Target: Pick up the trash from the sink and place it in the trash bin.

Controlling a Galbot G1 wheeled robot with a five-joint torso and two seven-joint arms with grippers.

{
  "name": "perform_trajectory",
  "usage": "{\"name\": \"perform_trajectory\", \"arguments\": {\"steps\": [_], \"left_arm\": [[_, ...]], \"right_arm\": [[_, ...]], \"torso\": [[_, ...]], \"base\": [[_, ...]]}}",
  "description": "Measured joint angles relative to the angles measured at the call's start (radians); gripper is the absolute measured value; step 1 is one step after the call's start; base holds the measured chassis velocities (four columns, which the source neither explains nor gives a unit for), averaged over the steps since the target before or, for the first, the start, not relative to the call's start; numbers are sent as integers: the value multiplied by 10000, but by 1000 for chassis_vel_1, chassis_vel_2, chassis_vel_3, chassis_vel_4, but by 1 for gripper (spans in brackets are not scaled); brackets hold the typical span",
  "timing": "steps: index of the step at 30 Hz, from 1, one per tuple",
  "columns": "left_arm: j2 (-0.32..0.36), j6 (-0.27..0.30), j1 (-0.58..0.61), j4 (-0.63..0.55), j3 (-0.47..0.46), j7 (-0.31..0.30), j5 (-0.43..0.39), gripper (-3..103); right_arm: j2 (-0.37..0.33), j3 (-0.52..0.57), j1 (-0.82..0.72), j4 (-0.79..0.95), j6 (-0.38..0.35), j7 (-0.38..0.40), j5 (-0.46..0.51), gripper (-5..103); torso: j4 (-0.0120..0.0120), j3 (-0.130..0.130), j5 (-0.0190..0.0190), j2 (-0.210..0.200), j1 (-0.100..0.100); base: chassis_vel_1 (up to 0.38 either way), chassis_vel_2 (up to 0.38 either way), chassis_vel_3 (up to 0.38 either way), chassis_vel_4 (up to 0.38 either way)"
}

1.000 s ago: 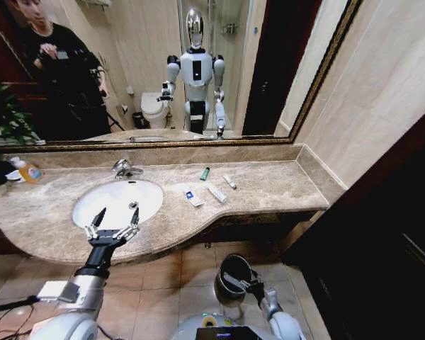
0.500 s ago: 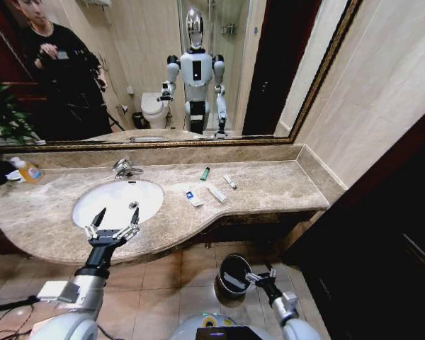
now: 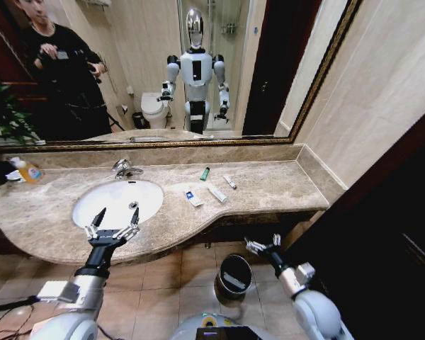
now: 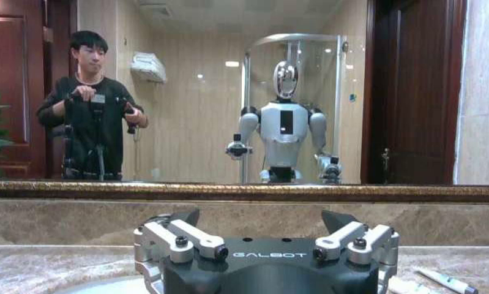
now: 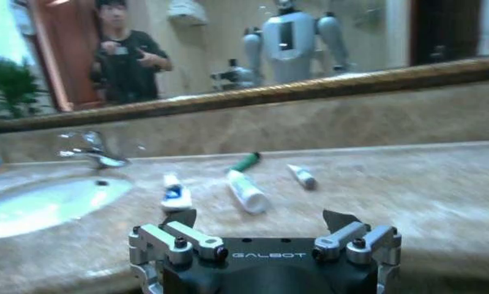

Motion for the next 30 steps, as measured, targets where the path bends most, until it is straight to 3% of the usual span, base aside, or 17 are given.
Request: {"name": "perform_trajectory", "arguments": {"steps": [14, 23, 30], "left_arm": [[0, 0, 0, 0, 0, 0, 0, 100], [0, 0, 0, 0, 0, 0, 0, 100], [-1, 0, 0, 0, 0, 0, 0, 100]], "right_arm": [[-1480, -1388, 3164, -1178, -1306, 223, 483, 100], [-1738, -3445, 5284, -2105, -1683, 1192, 1043, 100], [-1673, -4379, 6331, -2752, -1865, 1482, 1372, 100]], "torso": [[-1, 1, -2, 0, 1], [1, 1, -1, 0, 1], [0, 0, 0, 0, 1]], "base": [[0, 0, 0, 0], [0, 0, 0, 0], [0, 0, 0, 0]]}}
